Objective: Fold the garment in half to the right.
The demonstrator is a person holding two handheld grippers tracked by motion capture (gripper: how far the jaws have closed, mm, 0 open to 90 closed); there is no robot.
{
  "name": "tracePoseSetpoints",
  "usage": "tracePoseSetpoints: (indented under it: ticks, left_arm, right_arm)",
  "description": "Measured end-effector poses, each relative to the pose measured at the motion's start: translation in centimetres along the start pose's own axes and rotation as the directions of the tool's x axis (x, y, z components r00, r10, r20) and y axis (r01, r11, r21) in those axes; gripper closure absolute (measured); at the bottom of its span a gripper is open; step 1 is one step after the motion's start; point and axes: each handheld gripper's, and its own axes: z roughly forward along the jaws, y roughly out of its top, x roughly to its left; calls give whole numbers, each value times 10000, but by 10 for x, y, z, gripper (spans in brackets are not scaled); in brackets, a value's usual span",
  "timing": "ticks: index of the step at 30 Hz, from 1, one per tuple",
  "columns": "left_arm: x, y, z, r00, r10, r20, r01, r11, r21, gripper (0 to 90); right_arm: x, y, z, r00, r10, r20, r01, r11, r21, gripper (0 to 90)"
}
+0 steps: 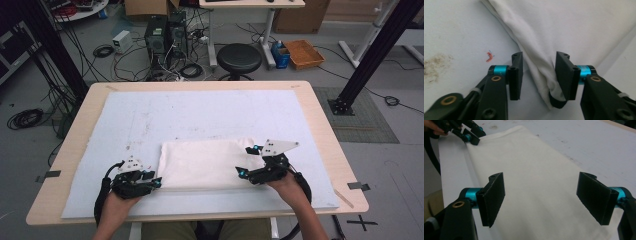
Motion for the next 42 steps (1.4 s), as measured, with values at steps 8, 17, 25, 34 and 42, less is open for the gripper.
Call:
tracePoseSetpoints:
  ticks: [8,17,25,34,42]
  left_arm:
    - [1,1,0,9999,-4,173,2,9999,150,840]
    - [4,3,-3,9983,9,576,4,9997,-227,851]
    - [7,5,-6,9960,-4,892,62,9980,-637,853]
    - [7,7,-5,9944,118,1046,-51,9979,-641,855]
    - [8,7,-6,9932,111,1157,-28,9974,-716,855]
  right_arm:
    - [3,26,25,9996,-252,-106,256,9991,326,227]
    - [-1,72,60,9994,-331,-17,332,9972,664,227]
    - [-1,105,108,9989,-337,-326,377,9909,1291,215]
    - [6,133,185,9973,-630,-383,707,9646,2540,280]
    - [25,140,249,9869,-1328,-915,1582,9078,3885,529]
